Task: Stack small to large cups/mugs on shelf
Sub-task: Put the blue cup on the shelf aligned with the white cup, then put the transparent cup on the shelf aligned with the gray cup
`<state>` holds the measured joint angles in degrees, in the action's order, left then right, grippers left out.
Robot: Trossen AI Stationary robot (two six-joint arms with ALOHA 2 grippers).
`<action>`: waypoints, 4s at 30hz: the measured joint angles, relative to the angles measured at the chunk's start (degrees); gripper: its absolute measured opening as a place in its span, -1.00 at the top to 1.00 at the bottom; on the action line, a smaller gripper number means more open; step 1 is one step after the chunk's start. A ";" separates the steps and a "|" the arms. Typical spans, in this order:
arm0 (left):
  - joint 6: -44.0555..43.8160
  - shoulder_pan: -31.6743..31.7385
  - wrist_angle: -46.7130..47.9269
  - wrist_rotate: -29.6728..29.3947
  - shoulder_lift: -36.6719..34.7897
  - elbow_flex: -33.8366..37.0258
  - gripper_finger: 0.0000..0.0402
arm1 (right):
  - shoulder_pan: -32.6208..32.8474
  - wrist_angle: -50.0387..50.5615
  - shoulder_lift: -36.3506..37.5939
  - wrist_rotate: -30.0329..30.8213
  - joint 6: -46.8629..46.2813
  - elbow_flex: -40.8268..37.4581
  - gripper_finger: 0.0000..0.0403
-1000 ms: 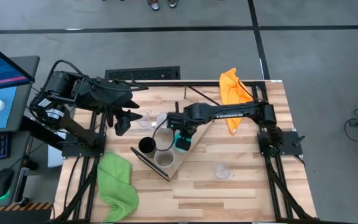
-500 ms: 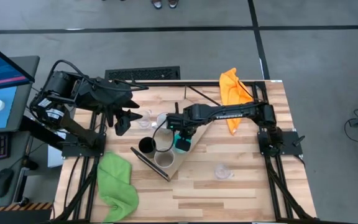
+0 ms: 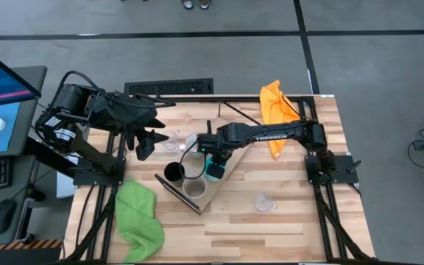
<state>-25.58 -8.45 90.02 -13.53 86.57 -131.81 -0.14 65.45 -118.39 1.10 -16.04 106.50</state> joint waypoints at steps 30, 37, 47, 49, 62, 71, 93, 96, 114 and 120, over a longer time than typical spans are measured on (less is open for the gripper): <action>0.46 4.17 -0.02 -0.82 0.01 0.00 0.05 | -1.66 4.19 4.34 -4.04 -1.06 6.64 0.15; 2.10 14.08 -0.11 -0.44 0.01 0.73 0.05 | -1.88 6.67 10.81 -4.30 -2.00 11.75 0.17; 6.87 32.99 0.03 7.18 -1.74 21.77 0.05 | 0.68 9.16 22.40 -4.19 -7.38 12.00 0.17; 8.93 35.64 -0.18 10.67 -3.16 28.02 0.05 | 1.53 9.16 23.95 -4.03 -7.55 12.00 0.18; 16.50 45.38 -20.40 18.26 -8.58 62.63 0.05 | 5.44 9.96 26.51 -1.05 -7.57 11.98 0.21; 16.46 45.31 -32.04 22.50 -8.60 72.97 0.05 | 5.42 11.45 26.51 -1.03 -8.10 11.96 0.21; 18.36 45.29 -44.55 18.20 -8.58 80.76 0.13 | 5.79 11.41 26.49 -1.06 -9.06 11.96 0.21; 18.49 45.29 -44.46 18.16 -8.58 81.33 0.19 | 5.86 11.41 26.47 -1.07 -9.06 11.93 0.21; 18.97 45.22 -46.05 17.69 -3.90 81.22 0.86 | 6.43 11.30 26.47 -1.08 -10.10 11.93 0.21; 18.47 45.22 -43.58 17.56 -4.42 78.32 0.99 | 6.56 11.30 26.47 -1.07 -10.11 11.93 0.21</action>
<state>-7.11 36.77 46.44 4.03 82.15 -53.49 6.42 76.75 -91.92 0.03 -26.15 118.43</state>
